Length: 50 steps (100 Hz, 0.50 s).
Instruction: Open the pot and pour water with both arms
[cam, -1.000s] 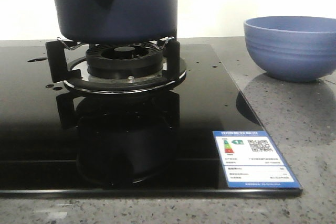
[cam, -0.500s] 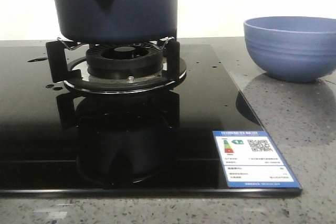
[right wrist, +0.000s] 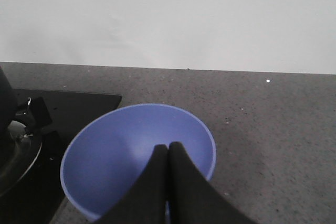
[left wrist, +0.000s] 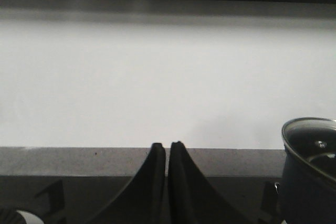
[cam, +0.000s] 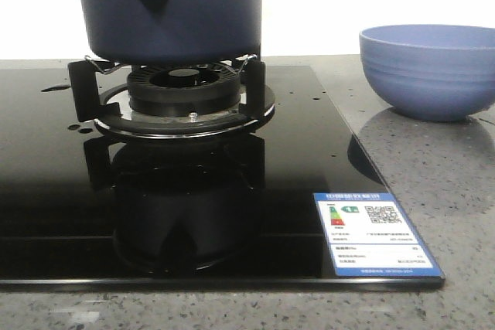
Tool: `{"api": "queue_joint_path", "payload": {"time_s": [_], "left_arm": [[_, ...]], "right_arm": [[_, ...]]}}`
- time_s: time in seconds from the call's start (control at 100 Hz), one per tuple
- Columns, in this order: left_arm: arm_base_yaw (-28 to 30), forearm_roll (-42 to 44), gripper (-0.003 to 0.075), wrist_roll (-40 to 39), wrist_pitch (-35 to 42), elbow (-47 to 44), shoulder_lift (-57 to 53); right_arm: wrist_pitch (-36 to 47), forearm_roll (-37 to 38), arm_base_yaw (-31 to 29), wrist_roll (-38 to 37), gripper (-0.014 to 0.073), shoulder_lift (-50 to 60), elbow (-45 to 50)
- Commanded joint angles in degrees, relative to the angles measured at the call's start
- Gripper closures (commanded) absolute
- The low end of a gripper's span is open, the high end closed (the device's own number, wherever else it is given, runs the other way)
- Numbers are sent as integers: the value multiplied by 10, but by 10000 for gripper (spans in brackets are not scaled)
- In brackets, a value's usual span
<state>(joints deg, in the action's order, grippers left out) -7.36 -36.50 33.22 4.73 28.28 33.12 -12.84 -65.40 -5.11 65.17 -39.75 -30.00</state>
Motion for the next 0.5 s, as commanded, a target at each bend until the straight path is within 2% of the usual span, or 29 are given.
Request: {"api": "queue_joint_path", "payload": {"time_s": [0.0, 0.19, 0.49], "left_arm": [[0, -24, 741, -1, 44, -23, -40], [0, -46, 741, -1, 43, -73, -103], [0, -46, 741, -1, 31, -74, -107]], "right_arm": [[37, -17, -5, 16, 657, 59, 32], [63, -18, -5, 16, 657, 154, 109], [60, -23, -5, 16, 657, 168, 122]]}}
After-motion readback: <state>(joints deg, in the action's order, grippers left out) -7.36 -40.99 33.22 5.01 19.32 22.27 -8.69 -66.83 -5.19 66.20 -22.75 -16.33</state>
